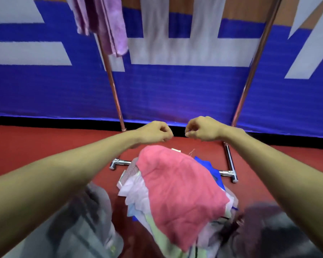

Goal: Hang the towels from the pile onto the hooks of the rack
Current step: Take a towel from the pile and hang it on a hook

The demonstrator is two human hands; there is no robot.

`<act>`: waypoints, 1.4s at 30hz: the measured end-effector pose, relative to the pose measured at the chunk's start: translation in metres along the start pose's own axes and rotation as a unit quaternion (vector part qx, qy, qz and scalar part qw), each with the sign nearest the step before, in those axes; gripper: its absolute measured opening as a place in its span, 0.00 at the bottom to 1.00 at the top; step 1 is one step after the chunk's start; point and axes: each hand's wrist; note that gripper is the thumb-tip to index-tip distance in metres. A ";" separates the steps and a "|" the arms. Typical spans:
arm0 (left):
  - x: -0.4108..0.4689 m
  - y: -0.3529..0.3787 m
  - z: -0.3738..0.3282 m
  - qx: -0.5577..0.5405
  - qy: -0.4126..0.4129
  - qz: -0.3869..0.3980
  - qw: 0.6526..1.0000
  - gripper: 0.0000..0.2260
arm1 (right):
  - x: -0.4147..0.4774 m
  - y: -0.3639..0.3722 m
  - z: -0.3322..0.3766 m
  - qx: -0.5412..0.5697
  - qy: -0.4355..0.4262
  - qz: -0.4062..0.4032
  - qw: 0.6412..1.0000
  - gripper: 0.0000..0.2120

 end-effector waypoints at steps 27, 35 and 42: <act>-0.005 0.288 0.140 0.137 -0.096 0.268 0.949 0.08 | -0.097 0.278 -0.184 -0.004 0.101 0.302 0.948 0.13; 0.012 0.213 0.119 0.027 -0.094 0.170 0.981 0.18 | -0.044 0.218 -0.132 0.125 0.152 0.154 0.968 0.15; 0.010 0.123 0.077 -0.193 -0.125 0.015 0.973 0.08 | -0.012 0.129 -0.063 0.334 0.182 -0.013 0.925 0.09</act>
Point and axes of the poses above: each hand's wrist, its own x-axis towards the middle knuckle, its own y-axis out of the palm, z = x × y, and after that the axes turned 14 degrees about -z, right-handed
